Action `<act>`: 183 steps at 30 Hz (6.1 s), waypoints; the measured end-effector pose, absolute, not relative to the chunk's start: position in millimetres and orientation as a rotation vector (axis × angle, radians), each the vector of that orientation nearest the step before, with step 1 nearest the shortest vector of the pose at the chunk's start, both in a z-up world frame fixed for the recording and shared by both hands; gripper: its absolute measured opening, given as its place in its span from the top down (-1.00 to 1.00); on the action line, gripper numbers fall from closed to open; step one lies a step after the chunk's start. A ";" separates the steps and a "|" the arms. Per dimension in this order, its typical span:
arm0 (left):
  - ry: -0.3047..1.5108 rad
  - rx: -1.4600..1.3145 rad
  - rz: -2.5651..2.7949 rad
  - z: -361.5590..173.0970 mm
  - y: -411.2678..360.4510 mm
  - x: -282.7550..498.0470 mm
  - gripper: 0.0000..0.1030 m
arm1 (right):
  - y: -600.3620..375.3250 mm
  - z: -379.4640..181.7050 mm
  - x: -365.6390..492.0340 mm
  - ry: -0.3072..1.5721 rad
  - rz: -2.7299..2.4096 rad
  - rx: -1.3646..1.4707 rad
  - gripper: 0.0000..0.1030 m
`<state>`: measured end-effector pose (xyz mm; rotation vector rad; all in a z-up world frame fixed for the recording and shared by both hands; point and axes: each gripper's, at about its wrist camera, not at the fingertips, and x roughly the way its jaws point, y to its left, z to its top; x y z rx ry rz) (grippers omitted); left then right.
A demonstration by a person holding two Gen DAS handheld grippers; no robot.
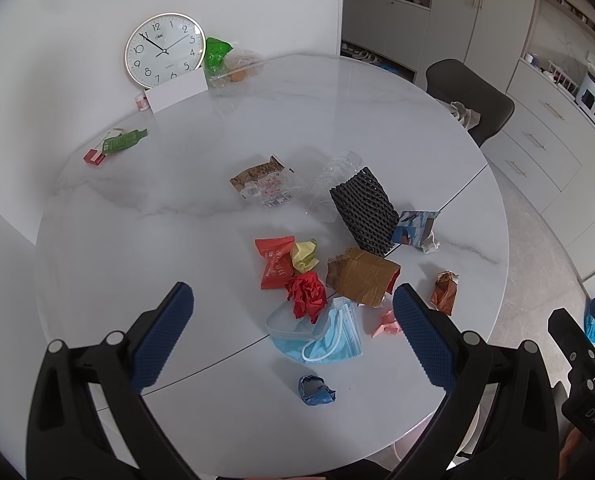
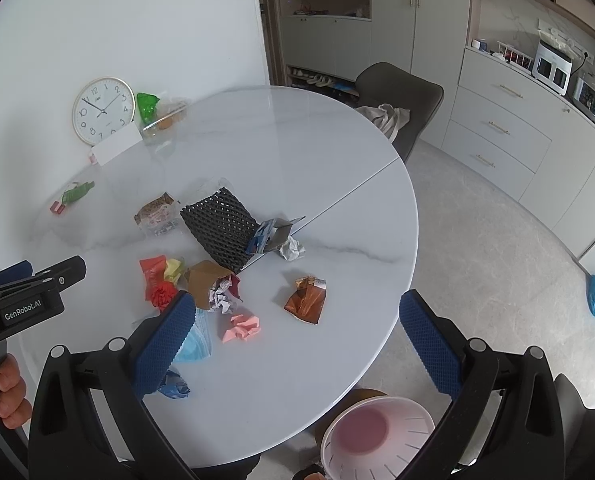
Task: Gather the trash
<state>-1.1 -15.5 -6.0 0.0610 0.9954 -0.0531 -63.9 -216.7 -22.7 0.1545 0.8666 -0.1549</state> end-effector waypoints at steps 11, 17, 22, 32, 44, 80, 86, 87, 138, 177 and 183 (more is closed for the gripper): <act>0.997 0.062 -0.054 -6.2 -15.4 -1.4 -0.85 | -215.0 -23.1 -64.4 0.868 -0.154 0.152 -0.96; 0.997 0.060 -0.054 -6.1 -15.2 -1.5 -0.85 | -213.9 -23.1 -64.6 0.871 -0.155 0.151 -0.96; 0.997 0.062 -0.053 -6.5 -15.4 -1.7 -0.85 | -213.5 -23.1 -64.6 0.872 -0.154 0.151 -0.96; 1.001 0.070 -0.054 -8.7 -13.7 -3.5 -0.85 | -214.6 -26.9 -63.5 0.880 -0.148 0.153 -0.96; 1.111 -0.036 -0.037 -85.3 7.5 -43.9 -0.85 | -230.4 -75.9 -61.0 0.988 -0.026 0.125 -0.96; 1.179 0.053 -0.222 -186.1 5.2 -59.8 0.28 | -161.8 -200.3 7.2 1.086 0.396 -0.024 -0.37; 1.177 0.084 -0.284 -167.9 21.3 -59.2 0.28 | -152.8 -220.0 29.5 1.121 0.410 -0.096 -0.13; 1.178 0.089 -0.290 -166.0 22.9 -58.7 0.28 | -153.1 -222.0 31.3 1.126 0.407 -0.103 -0.09; 1.042 0.362 -0.706 -104.5 -76.0 -57.7 0.28 | -254.6 -158.3 -72.7 1.037 0.134 0.157 0.32; 0.951 0.259 -0.710 -40.6 -158.6 -101.0 -0.85 | -375.0 -132.0 -260.4 0.984 -0.433 0.407 -0.95; 0.941 0.232 -0.586 -40.1 -101.1 -83.1 -0.85 | -358.1 -101.7 -227.9 0.915 -0.409 0.388 -0.95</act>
